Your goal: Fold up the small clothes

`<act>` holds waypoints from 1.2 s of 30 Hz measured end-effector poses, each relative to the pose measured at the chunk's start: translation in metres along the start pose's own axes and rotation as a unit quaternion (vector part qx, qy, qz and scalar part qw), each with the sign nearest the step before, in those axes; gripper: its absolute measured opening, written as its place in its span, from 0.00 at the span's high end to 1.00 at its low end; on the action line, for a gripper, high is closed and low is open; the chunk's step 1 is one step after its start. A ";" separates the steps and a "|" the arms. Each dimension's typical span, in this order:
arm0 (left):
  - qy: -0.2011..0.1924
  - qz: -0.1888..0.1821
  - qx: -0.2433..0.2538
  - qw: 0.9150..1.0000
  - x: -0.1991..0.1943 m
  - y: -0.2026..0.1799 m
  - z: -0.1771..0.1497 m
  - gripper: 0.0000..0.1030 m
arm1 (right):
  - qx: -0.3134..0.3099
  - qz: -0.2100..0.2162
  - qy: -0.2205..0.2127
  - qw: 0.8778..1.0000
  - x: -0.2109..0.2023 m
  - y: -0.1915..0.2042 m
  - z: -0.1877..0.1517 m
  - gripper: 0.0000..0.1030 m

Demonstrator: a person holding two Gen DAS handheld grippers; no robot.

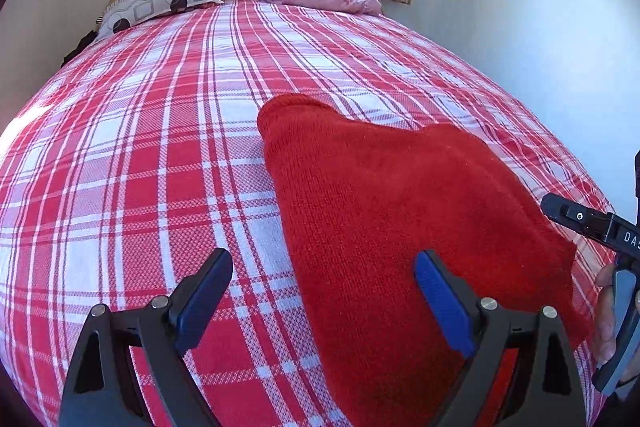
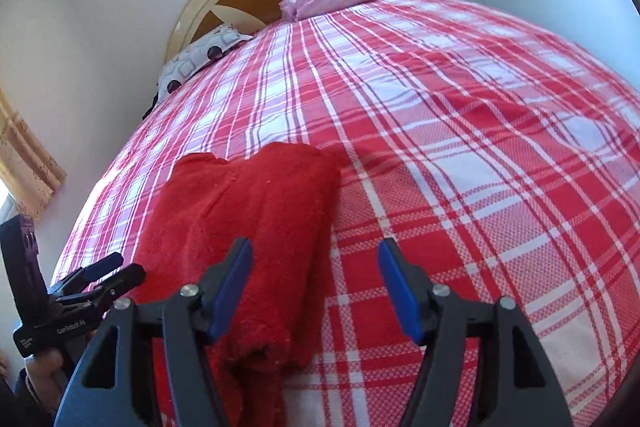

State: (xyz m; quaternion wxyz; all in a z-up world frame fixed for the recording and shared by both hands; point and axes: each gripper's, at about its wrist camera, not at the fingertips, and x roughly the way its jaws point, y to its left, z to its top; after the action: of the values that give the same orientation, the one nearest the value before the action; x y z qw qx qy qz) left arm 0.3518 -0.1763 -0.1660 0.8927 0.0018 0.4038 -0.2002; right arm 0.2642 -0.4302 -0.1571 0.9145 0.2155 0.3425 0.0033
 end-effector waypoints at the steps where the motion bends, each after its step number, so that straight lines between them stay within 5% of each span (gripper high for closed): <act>1: 0.002 -0.001 -0.001 1.000 0.002 0.001 0.000 0.10 | 0.006 0.002 0.004 1.000 0.003 -0.004 0.000 0.32; 18: 0.024 -0.053 -0.038 0.998 0.029 0.014 0.001 0.02 | 0.036 0.055 0.057 0.996 0.041 -0.010 0.006 0.31; 28: 0.025 -0.066 -0.037 0.997 0.036 0.015 0.007 0.01 | 0.030 0.069 0.045 0.996 0.046 -0.012 0.000 0.30; 36: 0.022 -0.083 -0.038 0.996 0.035 0.017 0.005 0.01 | 0.024 0.096 0.058 0.993 0.054 -0.008 -0.001 0.39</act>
State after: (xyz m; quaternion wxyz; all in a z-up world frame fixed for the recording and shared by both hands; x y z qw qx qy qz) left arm 0.3821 -0.1734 -0.1908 0.8634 -0.0615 0.4293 -0.2577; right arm 0.3032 -0.4288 -0.1946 0.8832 0.2689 0.3722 0.0956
